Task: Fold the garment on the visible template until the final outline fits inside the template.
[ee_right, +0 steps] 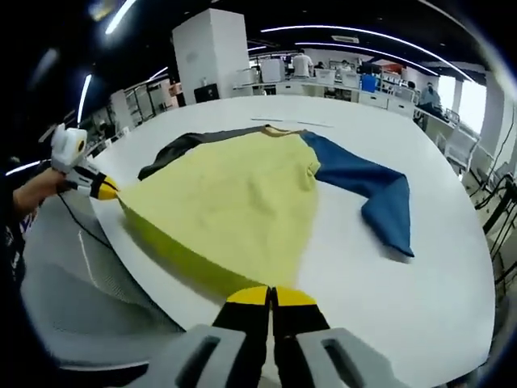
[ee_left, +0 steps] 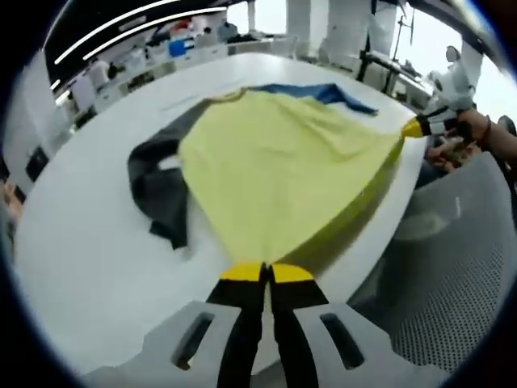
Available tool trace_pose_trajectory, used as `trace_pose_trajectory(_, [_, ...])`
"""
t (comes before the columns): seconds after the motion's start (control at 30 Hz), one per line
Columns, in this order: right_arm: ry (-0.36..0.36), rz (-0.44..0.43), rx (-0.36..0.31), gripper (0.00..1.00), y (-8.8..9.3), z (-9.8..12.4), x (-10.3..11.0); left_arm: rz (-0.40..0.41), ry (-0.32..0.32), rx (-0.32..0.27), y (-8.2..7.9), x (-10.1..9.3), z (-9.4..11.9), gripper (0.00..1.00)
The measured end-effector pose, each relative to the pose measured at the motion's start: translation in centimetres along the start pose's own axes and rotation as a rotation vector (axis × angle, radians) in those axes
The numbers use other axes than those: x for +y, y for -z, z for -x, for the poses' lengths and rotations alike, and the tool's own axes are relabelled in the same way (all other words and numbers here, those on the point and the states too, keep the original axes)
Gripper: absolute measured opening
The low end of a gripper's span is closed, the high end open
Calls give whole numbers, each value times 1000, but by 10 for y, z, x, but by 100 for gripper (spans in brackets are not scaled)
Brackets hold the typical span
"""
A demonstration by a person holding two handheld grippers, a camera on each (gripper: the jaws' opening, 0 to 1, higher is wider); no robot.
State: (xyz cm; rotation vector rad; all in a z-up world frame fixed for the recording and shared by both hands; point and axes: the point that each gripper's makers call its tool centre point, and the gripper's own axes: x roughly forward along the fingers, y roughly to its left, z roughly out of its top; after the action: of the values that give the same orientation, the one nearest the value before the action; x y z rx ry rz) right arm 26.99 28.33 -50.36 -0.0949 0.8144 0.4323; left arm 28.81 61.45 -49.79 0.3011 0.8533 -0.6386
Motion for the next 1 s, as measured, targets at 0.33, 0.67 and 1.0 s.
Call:
trace_pose_trajectory(0.33, [-11, 2, 33, 0, 14, 0, 3, -11, 16, 31, 9, -6, -2, 0])
trace_pose_trajectory(0.67, [-2, -5, 58, 0, 24, 0, 2, 8, 39, 70, 21, -15, -2, 0])
trace_pose_trajectory(1.0, [-10, -48, 67, 0, 33, -2, 3, 51, 51, 87, 31, -19, -4, 0])
